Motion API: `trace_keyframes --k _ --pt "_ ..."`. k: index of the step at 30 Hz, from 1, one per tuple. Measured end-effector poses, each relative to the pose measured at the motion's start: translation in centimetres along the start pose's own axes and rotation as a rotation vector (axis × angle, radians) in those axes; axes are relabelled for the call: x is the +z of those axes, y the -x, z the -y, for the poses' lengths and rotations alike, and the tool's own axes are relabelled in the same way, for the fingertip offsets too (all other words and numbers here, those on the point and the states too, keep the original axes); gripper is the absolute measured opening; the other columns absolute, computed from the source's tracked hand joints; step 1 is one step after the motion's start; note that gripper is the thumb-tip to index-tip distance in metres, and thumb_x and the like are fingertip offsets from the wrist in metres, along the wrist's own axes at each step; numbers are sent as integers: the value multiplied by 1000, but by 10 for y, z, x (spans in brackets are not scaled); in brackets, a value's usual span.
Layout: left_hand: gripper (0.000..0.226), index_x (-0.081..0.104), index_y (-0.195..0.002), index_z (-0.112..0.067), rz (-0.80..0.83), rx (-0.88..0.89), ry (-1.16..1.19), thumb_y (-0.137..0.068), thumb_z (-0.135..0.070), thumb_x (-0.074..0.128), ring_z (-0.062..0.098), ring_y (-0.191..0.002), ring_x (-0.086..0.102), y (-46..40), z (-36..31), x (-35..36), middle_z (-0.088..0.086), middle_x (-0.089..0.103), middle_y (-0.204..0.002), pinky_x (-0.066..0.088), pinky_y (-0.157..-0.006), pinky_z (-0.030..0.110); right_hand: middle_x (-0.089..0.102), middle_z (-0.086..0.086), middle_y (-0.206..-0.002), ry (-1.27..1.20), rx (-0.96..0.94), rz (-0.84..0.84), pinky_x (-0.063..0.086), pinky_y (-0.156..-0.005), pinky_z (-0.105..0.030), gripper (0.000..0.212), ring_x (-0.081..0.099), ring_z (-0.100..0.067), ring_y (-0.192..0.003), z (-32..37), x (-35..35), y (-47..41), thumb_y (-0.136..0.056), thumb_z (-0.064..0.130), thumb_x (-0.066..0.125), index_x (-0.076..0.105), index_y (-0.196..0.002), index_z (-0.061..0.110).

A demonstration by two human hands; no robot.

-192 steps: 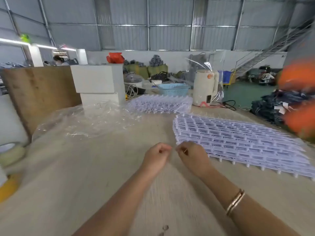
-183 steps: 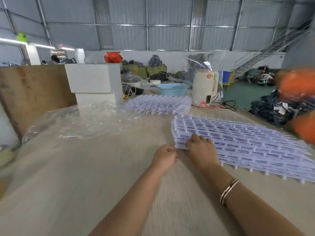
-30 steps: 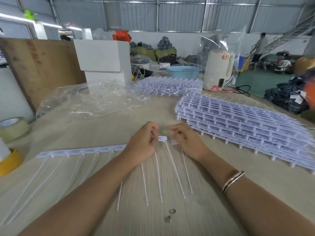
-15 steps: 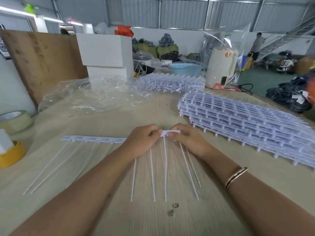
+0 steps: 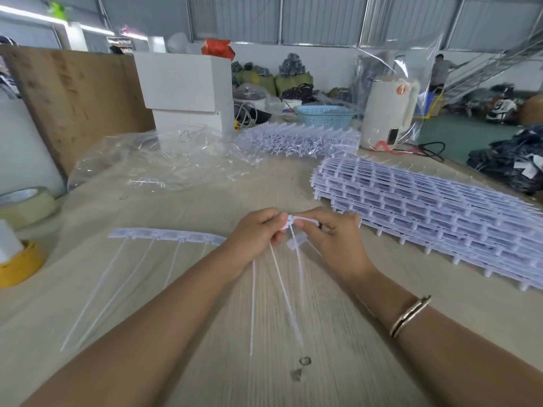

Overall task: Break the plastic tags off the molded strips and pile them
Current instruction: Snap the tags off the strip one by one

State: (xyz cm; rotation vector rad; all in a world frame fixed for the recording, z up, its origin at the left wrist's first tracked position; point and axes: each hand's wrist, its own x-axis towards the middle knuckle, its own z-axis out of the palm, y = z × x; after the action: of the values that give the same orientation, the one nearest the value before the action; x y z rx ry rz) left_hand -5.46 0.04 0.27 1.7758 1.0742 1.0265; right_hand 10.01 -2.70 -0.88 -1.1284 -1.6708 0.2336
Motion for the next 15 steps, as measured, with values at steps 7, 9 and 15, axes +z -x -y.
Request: trace_keyframes --k 7,9,15 --pt "35 53 -66 -20 80 15 161 -99 -21 42 3 -53 49 3 -3 4 -11 57 -58 30 -54 24 64 -1 -72 -466 158 27 48 -72 -26 19 59 -11 -67 6 -1 0 -88 3 58 66 -77 16" --pt "36 58 -67 -25 76 -12 265 -99 -21 41 9 -60 52 2 -3 1 -10 64 -64 26 -56 27 64 -11 -77 -706 274 7 48 -71 -22 8 59 -14 -67 4 -5 -2 -84 8 61 65 -77 10" --pt "26 57 -78 -12 -41 74 -57 -99 -18 42 7 -60 51 0 7 -23 -10 59 -63 37 -59 18 69 -6 -93 -310 315 211 42 -86 -29 11 62 -14 -90 -11 -1 -1 -87 21 65 71 -78 23"
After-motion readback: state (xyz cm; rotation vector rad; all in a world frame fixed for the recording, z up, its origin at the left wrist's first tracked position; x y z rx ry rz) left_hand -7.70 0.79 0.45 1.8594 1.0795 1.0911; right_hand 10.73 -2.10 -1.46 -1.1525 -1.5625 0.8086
